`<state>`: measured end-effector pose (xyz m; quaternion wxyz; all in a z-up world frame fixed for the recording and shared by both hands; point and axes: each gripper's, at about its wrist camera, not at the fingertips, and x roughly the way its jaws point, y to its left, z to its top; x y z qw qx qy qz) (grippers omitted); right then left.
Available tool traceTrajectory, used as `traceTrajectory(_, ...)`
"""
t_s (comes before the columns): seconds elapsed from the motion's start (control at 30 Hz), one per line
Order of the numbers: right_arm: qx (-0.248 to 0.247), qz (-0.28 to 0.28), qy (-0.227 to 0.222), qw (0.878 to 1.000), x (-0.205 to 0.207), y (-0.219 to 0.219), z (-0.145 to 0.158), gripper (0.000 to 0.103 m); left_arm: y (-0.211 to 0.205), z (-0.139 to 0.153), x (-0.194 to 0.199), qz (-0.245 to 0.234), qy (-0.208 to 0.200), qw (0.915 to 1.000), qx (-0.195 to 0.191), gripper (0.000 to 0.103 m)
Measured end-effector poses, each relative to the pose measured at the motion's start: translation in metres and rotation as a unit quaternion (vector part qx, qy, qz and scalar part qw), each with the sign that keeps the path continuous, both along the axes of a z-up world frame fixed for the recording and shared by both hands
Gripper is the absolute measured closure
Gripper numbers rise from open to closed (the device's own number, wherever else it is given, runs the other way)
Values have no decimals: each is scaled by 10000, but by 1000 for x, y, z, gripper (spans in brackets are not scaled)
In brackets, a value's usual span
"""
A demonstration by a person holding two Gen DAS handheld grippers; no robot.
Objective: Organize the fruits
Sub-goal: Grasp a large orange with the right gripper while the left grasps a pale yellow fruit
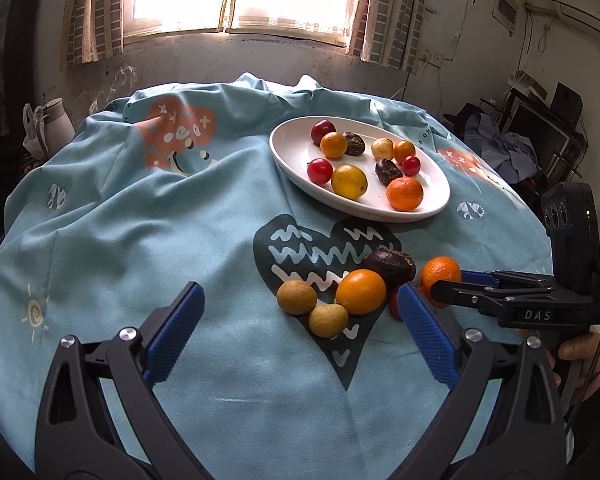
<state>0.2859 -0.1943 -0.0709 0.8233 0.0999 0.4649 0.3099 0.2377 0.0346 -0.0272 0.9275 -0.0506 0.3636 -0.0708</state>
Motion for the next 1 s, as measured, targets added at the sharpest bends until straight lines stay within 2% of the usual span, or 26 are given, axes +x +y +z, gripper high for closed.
traceTrajectory(0.07, 12, 6, 17, 10000, 1, -1, 1, 57, -1, -1, 0, -80, 20, 9999, 75, 4)
traceTrajectory(0.13, 28, -94, -23, 9999, 0, -6, 5, 57, -6, -5, -1, -473, 139, 9987, 111, 5)
traceTrajectory(0.2, 101, -237, -101, 9996, 1, -13, 10, 57, -13, -9, -3, -680, 155, 9972, 263, 11)
traceTrajectory(0.27, 107, -301, -152, 9994, 1, -16, 12, 57, -21, -15, -4, -901, 243, 9950, 356, 34)
traceTrajectory(0.37, 107, -290, -109, 9995, 2, -15, 12, 57, -29, -26, 0, -1103, 493, 9918, 412, 56)
traceTrajectory(0.6, 70, -306, -63, 9995, 2, -15, 12, 57, -35, -38, 8, -1007, 537, 9909, 715, 62)
traceTrajectory(0.73, 60, -288, -28, 9996, 1, -14, 11, 57, -36, -44, 16, -929, 647, 9904, 790, 62)
traceTrajectory(0.8, 59, -273, -23, 9996, 1, -13, 11, 57, -36, -46, 19, -938, 655, 9902, 801, 67)
traceTrajectory(1.0, 44, -255, -39, 9997, 0, -12, 13, 57, -40, -51, 24, -962, 697, 9889, 889, 71)
